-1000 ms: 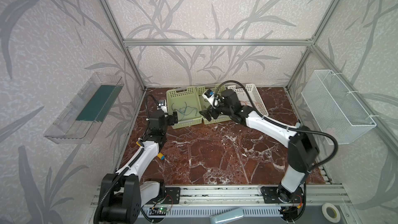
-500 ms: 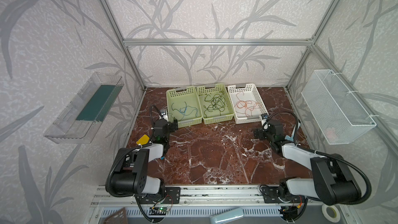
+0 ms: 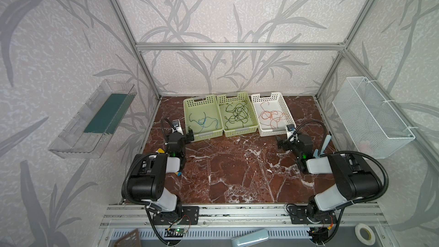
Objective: Untangle and sort cables by color
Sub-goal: Reset both arms
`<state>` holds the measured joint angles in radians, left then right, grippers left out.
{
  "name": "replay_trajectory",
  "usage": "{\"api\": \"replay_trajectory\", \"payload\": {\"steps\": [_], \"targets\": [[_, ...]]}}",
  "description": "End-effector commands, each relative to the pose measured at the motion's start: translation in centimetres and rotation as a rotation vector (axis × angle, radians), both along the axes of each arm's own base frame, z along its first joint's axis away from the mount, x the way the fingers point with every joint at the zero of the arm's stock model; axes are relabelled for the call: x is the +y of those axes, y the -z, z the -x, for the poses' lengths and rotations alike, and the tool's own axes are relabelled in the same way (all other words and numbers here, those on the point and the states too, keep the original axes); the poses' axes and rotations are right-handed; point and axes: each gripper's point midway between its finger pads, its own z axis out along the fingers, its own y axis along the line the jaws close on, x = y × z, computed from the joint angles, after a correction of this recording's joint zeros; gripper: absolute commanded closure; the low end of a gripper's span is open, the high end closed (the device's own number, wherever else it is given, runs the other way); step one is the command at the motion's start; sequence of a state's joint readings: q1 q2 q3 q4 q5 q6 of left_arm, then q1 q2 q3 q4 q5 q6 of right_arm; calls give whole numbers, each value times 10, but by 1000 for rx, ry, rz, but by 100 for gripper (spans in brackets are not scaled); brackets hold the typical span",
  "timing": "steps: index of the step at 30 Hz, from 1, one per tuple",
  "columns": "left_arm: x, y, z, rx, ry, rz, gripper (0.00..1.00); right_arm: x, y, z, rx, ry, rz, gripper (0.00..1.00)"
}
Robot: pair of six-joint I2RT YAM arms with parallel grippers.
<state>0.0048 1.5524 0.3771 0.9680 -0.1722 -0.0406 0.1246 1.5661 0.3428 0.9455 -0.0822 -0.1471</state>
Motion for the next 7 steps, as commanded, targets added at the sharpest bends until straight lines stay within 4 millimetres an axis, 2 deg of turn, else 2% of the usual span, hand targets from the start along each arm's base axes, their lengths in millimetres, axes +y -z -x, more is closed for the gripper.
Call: {"api": "replay_trajectory", "payload": {"steps": [1, 7], "targets": [[-9, 11, -1, 38, 66, -14, 1, 1, -12, -3, -22, -18, -2, 1], [-7, 11, -2, 43, 64, 11, 1, 2, -11, -4, -20, -30, -14, 1]]}}
